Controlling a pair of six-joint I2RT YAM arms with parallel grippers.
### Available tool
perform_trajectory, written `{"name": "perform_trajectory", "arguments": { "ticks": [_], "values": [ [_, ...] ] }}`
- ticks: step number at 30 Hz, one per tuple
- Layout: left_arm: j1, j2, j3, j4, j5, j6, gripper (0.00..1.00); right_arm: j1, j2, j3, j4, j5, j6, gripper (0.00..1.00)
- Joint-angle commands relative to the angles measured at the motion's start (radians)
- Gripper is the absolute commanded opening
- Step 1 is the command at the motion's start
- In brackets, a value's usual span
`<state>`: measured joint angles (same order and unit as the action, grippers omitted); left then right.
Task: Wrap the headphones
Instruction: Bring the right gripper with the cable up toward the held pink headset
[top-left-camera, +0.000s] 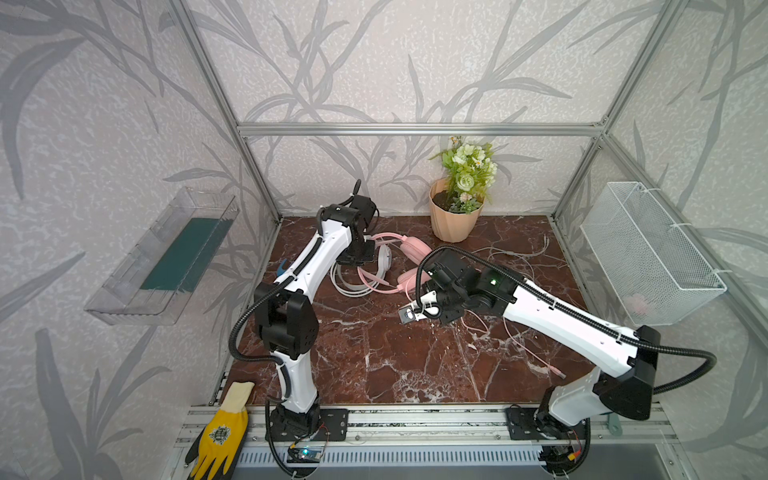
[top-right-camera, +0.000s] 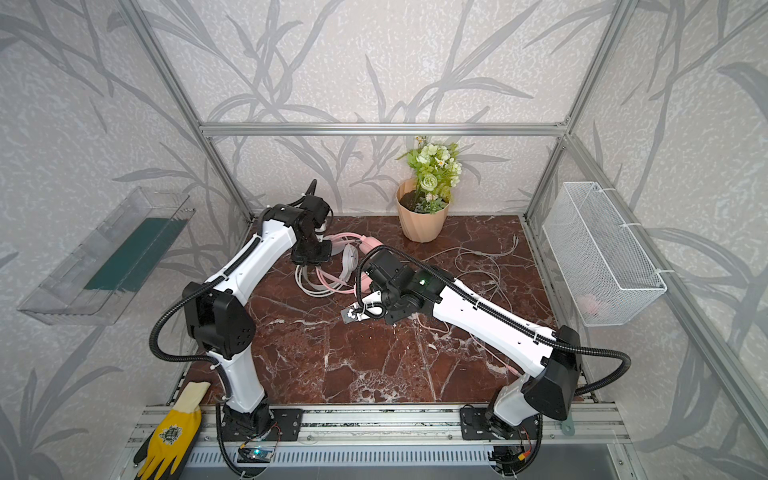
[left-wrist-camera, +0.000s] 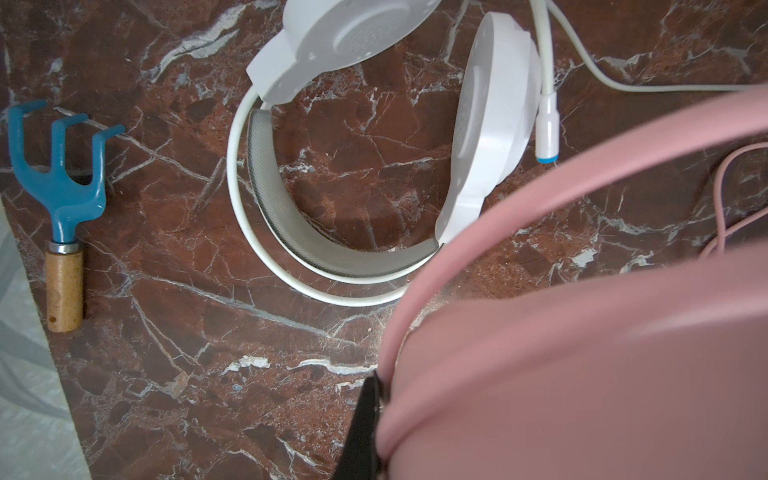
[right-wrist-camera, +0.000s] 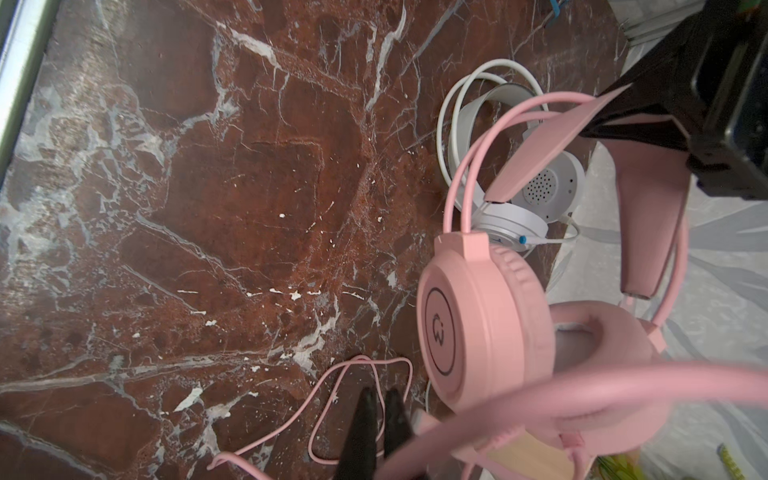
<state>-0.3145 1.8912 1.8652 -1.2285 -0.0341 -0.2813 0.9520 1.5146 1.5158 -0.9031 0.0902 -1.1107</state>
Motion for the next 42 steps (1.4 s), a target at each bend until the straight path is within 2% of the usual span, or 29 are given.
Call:
{"name": "perform_trajectory", "arguments": {
  "ticks": [1,10,19,26,29,32,35,42],
  "values": [
    [-0.006,0.001,0.048,-0.041,-0.013,0.040,0.00,0.001,-0.031,0.032,-0.075,0.048,-0.224,0.00],
    [-0.024,0.019,0.052,-0.046,-0.052,0.077,0.00,-0.022,-0.044,0.040,-0.091,0.081,-0.280,0.00],
    [-0.038,0.029,0.052,-0.047,-0.065,0.114,0.00,-0.063,-0.049,0.016,0.041,0.084,-0.366,0.00],
    [-0.055,0.020,0.034,-0.018,-0.086,0.151,0.00,-0.116,-0.009,0.036,0.079,0.057,-0.389,0.00],
    [-0.055,0.033,0.045,-0.022,-0.120,0.123,0.00,-0.116,0.002,0.047,0.078,0.059,-0.379,0.00],
    [-0.055,0.051,0.061,-0.053,-0.118,0.100,0.00,-0.120,-0.027,0.030,0.078,0.035,-0.317,0.00],
    [-0.054,0.047,0.042,-0.043,-0.120,0.088,0.00,-0.138,-0.076,-0.002,0.073,-0.004,-0.197,0.00],
    [-0.008,-0.002,0.033,-0.044,-0.184,0.021,0.00,-0.257,-0.250,-0.251,0.191,-0.187,0.193,0.00]
  ]
}}
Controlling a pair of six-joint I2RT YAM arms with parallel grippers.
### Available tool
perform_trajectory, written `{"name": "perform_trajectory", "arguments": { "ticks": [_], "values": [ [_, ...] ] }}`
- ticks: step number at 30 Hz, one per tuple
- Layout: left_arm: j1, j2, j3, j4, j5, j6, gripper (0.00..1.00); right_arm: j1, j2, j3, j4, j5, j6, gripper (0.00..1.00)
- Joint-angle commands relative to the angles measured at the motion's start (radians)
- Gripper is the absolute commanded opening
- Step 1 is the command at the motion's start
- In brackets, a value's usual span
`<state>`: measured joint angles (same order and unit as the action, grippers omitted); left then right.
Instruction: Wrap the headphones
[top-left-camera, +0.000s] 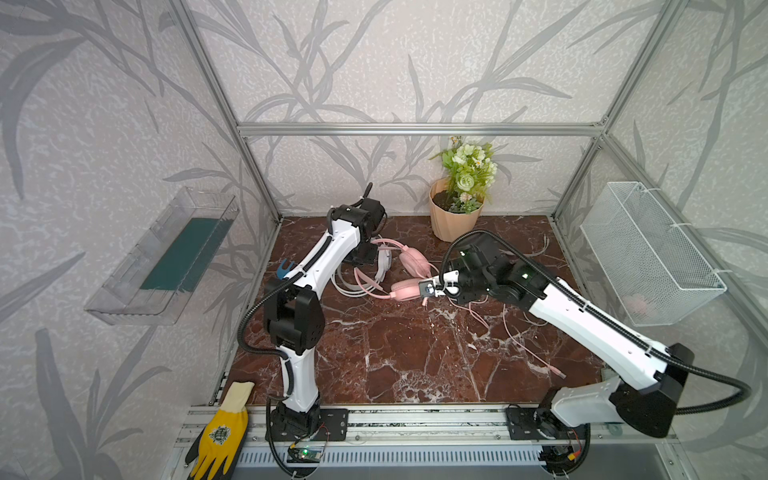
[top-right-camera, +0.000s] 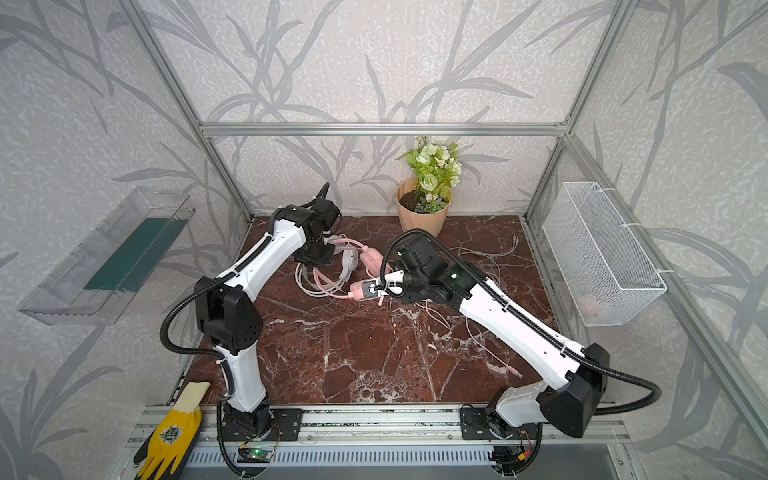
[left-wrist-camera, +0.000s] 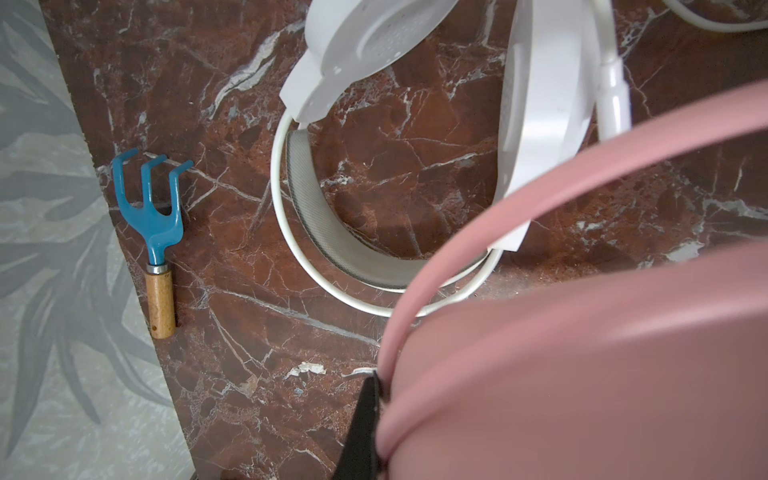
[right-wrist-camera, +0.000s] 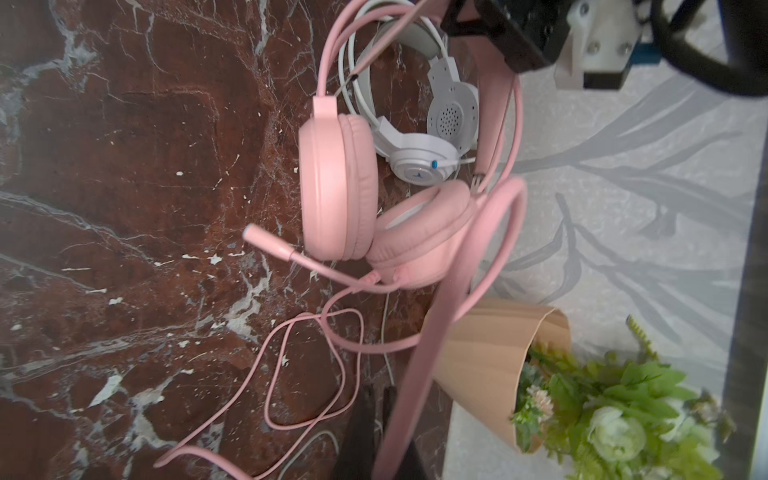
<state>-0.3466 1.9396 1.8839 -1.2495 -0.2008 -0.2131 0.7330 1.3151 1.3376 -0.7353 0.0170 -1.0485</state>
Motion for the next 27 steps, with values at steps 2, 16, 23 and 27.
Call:
{"name": "perform_trajectory", "arguments": {
  "ticks": [2,16,23,27],
  "values": [
    [0.056,-0.072,0.023,-0.024,-0.003,-0.069,0.00,-0.075,-0.092,-0.181,0.121,-0.187,0.226,0.00],
    [0.129,-0.176,0.037,-0.017,0.054,-0.144,0.00,-0.172,0.023,-0.520,0.685,-0.380,0.609,0.28],
    [0.159,-0.200,0.031,0.003,0.075,-0.163,0.00,-0.217,0.062,-0.585,0.777,-0.405,0.677,0.52],
    [0.167,-0.214,0.008,0.030,0.064,-0.162,0.00,-0.230,0.023,-0.651,0.852,-0.444,0.708,0.62]
  ]
}}
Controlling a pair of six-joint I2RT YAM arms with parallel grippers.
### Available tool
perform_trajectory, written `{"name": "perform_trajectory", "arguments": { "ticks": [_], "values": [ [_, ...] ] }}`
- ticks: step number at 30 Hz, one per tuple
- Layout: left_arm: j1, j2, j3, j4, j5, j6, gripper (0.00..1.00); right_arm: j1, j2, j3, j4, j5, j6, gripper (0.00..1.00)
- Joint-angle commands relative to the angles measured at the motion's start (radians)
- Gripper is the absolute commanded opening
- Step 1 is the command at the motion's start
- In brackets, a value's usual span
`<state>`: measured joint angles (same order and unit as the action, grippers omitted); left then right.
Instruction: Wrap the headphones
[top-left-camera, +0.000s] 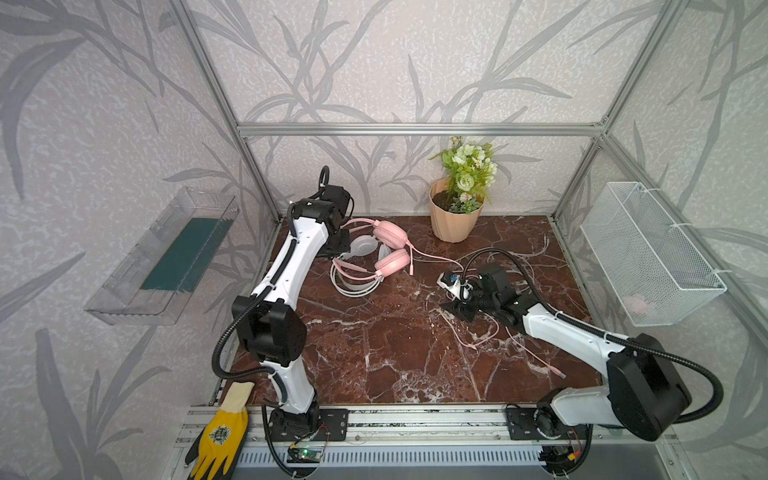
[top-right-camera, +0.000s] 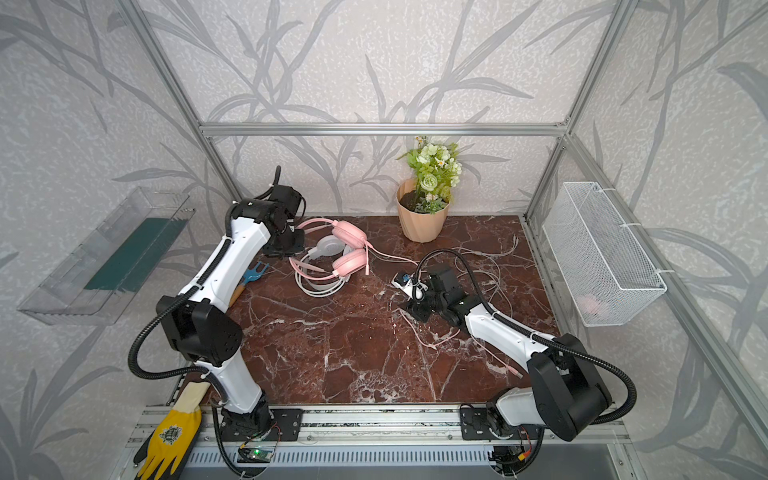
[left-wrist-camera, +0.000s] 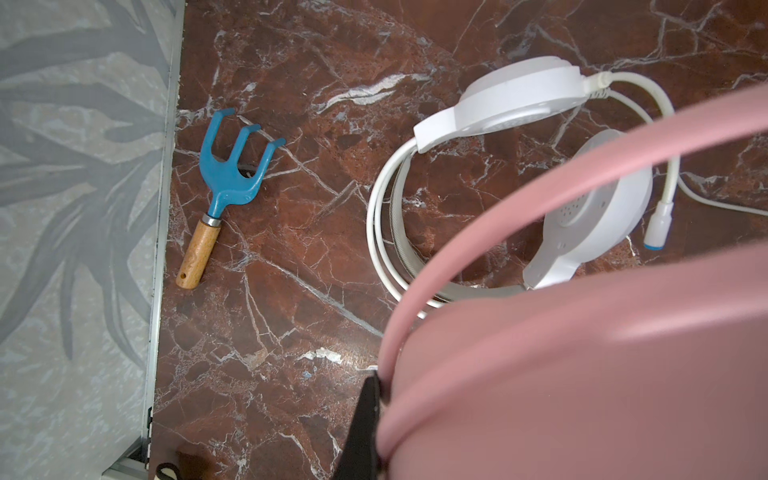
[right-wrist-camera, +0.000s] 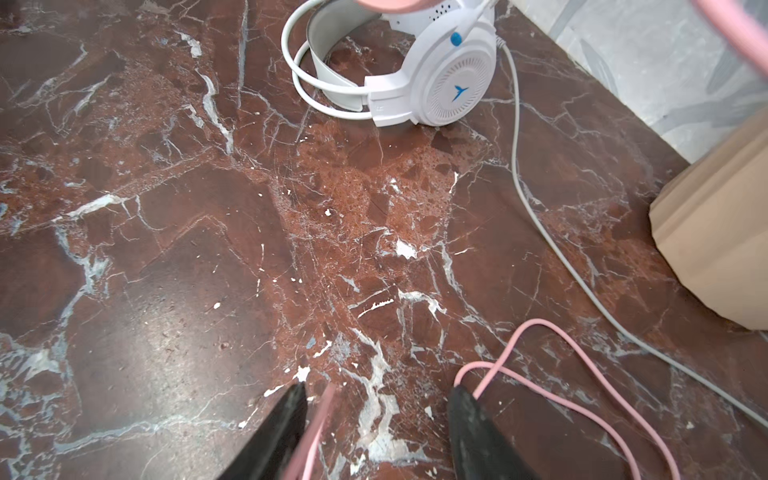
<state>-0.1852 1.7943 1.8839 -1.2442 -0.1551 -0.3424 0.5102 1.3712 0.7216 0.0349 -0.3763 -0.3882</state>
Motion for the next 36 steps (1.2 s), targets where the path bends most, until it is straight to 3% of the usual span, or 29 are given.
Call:
{"name": "perform_trajectory", "arguments": {
  "ticks": [1,4,10,16,21,28,36],
  "values": [
    [0.009,-0.066,0.006,0.024,0.014,-0.036,0.00,-0.008,-0.044,-0.044,0.081,-0.081,0.039,0.63],
    [0.022,-0.058,0.007,0.030,0.011,-0.043,0.00,-0.006,-0.063,-0.041,0.028,-0.123,0.037,0.71],
    [0.033,-0.045,0.038,0.033,0.001,-0.049,0.00,-0.007,-0.094,-0.056,-0.001,-0.119,0.094,0.73],
    [0.059,-0.041,0.062,0.028,-0.021,-0.049,0.00,0.010,-0.130,-0.097,0.027,-0.133,0.249,0.76],
    [0.075,-0.033,0.103,0.028,-0.046,-0.060,0.00,0.042,-0.098,-0.109,0.014,-0.056,0.409,0.76],
    [0.095,-0.033,0.142,0.041,-0.067,-0.078,0.00,0.133,-0.018,-0.133,0.077,0.032,0.451,0.77],
    [0.114,-0.028,0.224,0.015,-0.080,-0.071,0.00,0.157,0.133,-0.106,0.184,0.186,0.464,0.76]
  ]
}}
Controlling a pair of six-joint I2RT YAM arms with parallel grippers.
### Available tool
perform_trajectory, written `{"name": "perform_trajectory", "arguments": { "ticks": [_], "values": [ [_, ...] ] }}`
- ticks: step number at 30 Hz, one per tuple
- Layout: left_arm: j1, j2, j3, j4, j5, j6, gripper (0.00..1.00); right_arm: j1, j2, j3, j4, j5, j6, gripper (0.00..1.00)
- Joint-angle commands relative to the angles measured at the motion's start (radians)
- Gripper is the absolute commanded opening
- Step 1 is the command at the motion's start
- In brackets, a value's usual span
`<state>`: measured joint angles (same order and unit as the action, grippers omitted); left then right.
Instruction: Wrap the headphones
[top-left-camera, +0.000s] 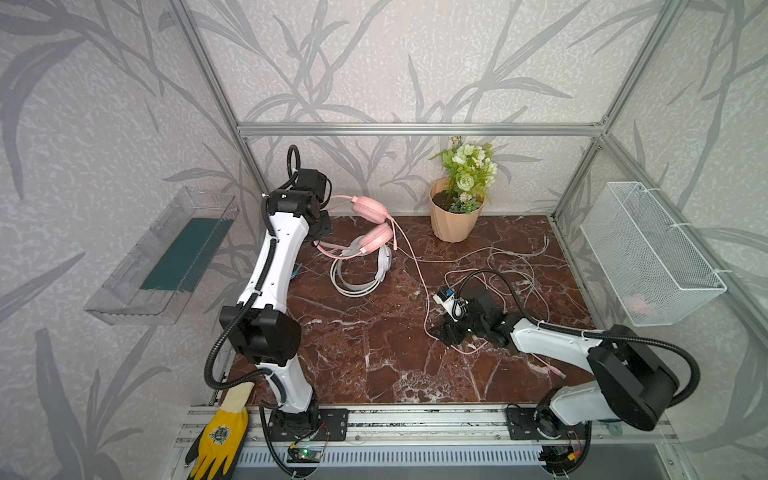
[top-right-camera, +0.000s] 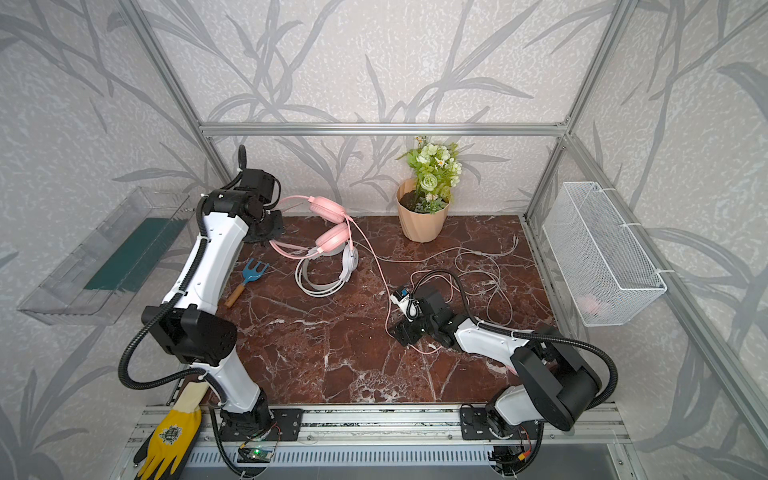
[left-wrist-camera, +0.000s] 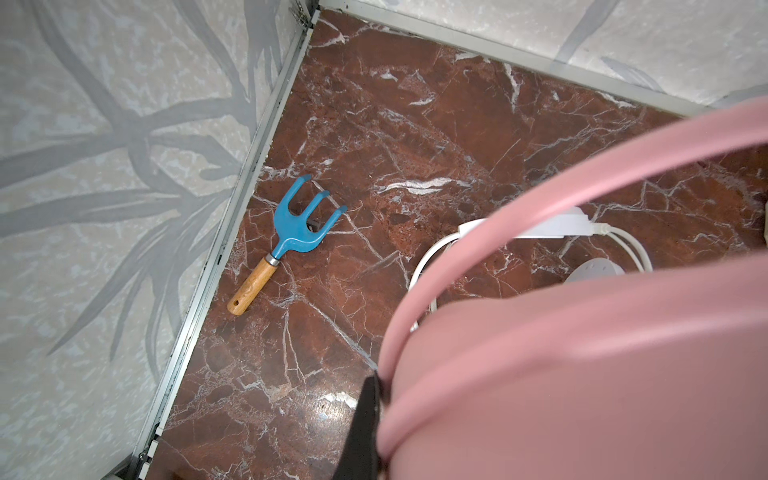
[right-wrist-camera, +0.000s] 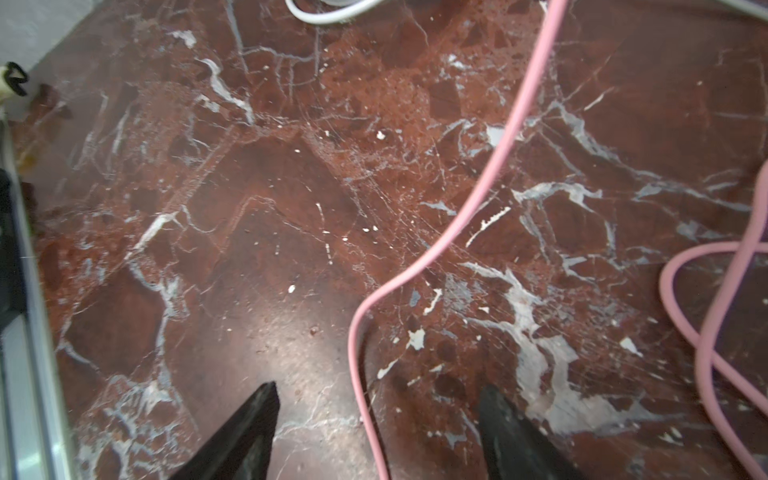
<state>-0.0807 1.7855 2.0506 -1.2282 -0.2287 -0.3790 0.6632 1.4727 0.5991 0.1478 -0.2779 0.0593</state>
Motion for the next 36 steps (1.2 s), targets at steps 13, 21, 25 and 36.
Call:
{"name": "perform_trajectory", "arguments": {
  "ticks": [13,21,25,36],
  "values": [
    [0.030,0.006,0.111,-0.024,-0.009,-0.021,0.00,0.050,0.264,0.104,0.193,0.077,-0.021,0.72],
    [0.033,0.014,0.221,-0.086,0.006,-0.015,0.00,0.065,0.353,0.123,0.352,0.095,0.018,0.68],
    [0.033,0.011,0.231,-0.094,0.006,-0.017,0.00,0.081,0.393,0.153,0.372,0.085,0.005,0.65],
    [0.041,0.026,0.281,-0.105,-0.001,-0.027,0.00,0.125,0.440,0.144,0.357,0.163,-0.047,0.42]
  ]
}}
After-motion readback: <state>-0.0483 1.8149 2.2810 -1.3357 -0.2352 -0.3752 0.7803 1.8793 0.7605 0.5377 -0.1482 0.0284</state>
